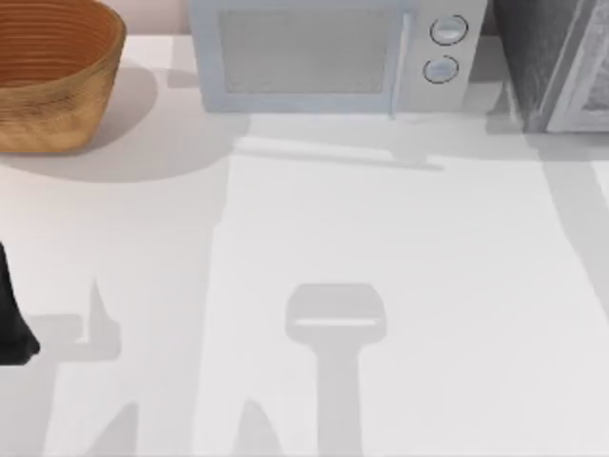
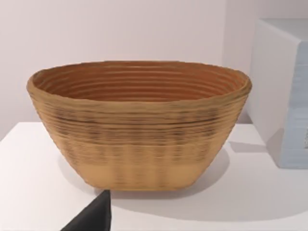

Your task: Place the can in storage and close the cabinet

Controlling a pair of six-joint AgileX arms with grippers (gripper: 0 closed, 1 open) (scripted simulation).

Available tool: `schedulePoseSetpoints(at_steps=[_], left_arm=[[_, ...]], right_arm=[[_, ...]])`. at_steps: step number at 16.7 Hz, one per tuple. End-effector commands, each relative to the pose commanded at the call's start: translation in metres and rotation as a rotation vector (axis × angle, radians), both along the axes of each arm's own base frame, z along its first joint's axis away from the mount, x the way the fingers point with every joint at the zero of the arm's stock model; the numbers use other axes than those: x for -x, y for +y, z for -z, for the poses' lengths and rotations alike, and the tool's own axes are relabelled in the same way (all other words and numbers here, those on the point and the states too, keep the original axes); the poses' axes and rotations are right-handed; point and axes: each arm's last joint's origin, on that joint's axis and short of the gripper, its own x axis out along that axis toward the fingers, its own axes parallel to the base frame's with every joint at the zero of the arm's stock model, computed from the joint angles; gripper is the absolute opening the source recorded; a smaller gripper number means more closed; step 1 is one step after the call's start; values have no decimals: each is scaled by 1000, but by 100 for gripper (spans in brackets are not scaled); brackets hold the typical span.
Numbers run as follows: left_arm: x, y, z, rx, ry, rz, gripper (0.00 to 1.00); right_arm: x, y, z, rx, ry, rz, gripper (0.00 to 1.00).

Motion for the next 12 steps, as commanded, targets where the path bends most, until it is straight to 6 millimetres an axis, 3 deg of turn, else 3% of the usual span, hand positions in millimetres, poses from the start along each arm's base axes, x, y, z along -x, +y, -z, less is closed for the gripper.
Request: schedulePoseSetpoints(at_steps=[3, 6, 9, 12], left_arm=[[0, 0, 0, 0, 0, 0, 100], [0, 0, 0, 0, 0, 0, 100], [0, 0, 0, 0, 0, 0, 100], [0, 0, 0, 0, 0, 0, 100]], right_arm=[[47, -6, 45, 1, 1, 1, 100], [87, -11, 105, 0, 2, 1, 100], [116, -14, 172, -1, 3, 1, 100], [132, -16, 237, -3, 3, -1, 100]])
